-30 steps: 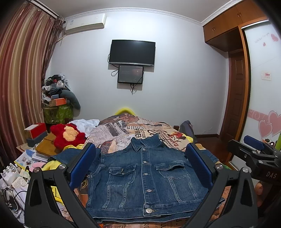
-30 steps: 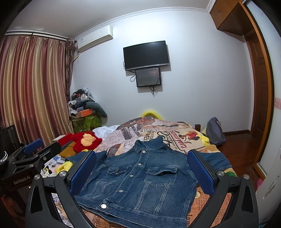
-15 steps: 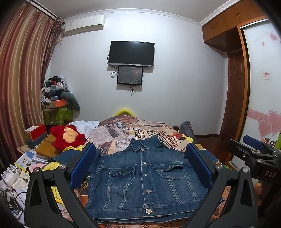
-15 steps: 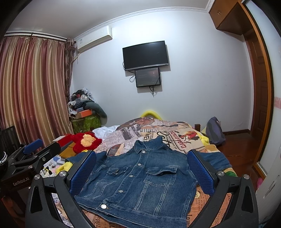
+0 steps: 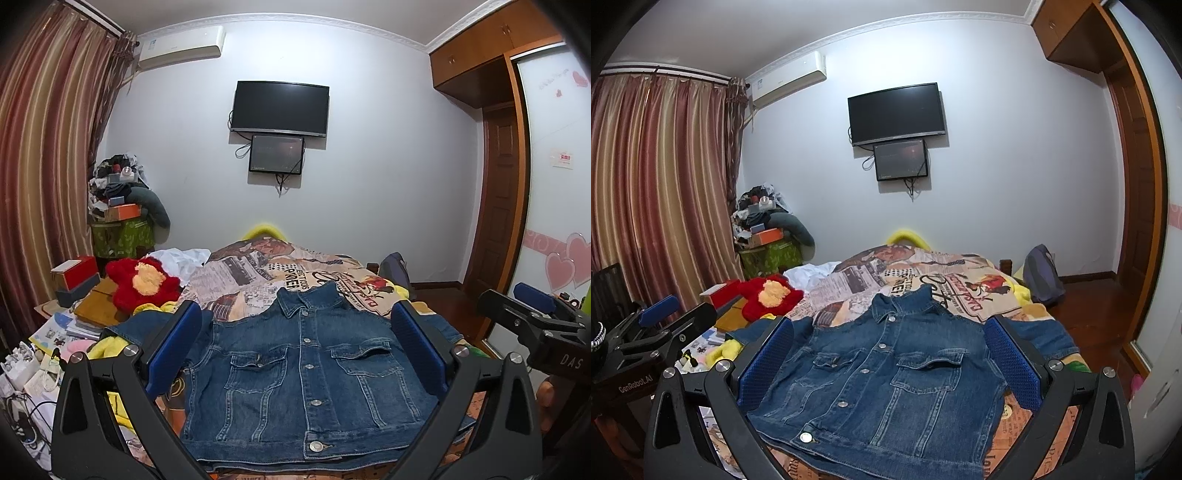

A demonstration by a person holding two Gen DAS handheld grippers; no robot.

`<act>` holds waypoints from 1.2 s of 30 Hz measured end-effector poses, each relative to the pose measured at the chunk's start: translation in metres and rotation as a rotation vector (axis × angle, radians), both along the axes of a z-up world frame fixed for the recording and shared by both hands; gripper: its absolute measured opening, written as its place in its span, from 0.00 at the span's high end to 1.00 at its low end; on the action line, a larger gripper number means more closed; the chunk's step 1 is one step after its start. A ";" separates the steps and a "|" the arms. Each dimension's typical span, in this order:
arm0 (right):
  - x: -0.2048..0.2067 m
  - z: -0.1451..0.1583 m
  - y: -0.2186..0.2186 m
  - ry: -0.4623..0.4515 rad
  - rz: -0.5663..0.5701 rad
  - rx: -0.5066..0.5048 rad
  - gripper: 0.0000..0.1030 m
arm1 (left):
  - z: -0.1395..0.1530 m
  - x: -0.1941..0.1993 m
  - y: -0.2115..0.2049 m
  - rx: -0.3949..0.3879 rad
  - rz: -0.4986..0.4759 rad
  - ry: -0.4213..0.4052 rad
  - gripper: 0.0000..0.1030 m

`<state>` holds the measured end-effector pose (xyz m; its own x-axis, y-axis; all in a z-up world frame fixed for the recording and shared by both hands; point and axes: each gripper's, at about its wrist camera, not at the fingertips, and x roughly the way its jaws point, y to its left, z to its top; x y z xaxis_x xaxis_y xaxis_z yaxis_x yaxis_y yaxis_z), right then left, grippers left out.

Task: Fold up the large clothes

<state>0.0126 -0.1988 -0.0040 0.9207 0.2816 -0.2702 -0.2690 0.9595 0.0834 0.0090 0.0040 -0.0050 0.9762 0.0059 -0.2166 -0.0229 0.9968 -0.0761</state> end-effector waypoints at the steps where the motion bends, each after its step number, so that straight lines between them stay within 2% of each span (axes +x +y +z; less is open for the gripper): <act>1: 0.002 0.000 0.001 0.000 -0.001 -0.003 0.00 | -0.001 0.002 0.001 0.000 0.004 0.001 0.00; 8: 0.029 0.004 0.012 -0.007 -0.008 -0.035 0.00 | -0.003 0.030 0.017 0.012 0.037 0.013 0.00; 11: 0.053 0.004 0.018 0.001 -0.007 -0.049 0.00 | -0.002 0.048 0.027 0.039 0.071 -0.002 0.00; 13: 0.070 0.003 0.025 0.010 -0.002 -0.057 0.00 | -0.003 0.063 0.036 0.028 0.098 0.004 0.00; 14: 0.078 0.002 0.026 0.015 0.002 -0.057 0.00 | -0.001 0.070 0.043 -0.004 0.107 -0.033 0.00; 15: 0.087 0.001 0.030 0.019 0.009 -0.057 0.00 | -0.003 0.078 0.048 -0.005 0.116 -0.012 0.00; 16: 0.096 0.001 0.031 0.023 0.014 -0.057 0.00 | 0.000 0.084 0.053 0.040 0.130 -0.007 0.00; 17: 0.104 0.000 0.035 0.027 0.018 -0.060 0.00 | 0.000 0.092 0.062 0.018 0.142 -0.013 0.00; 21: 0.141 -0.003 0.049 0.034 0.037 -0.073 0.00 | -0.001 0.117 0.088 0.012 0.181 0.014 0.00; 27: 0.213 -0.023 0.067 0.103 0.062 -0.065 0.00 | -0.023 0.169 0.135 0.002 0.286 0.119 0.00; 31: 0.262 -0.043 0.078 0.169 0.046 -0.087 0.00 | -0.051 0.200 0.173 -0.029 0.364 0.196 0.00; 36: 0.324 -0.089 0.086 0.338 0.053 -0.128 0.00 | -0.103 0.231 0.228 -0.109 0.388 0.352 0.00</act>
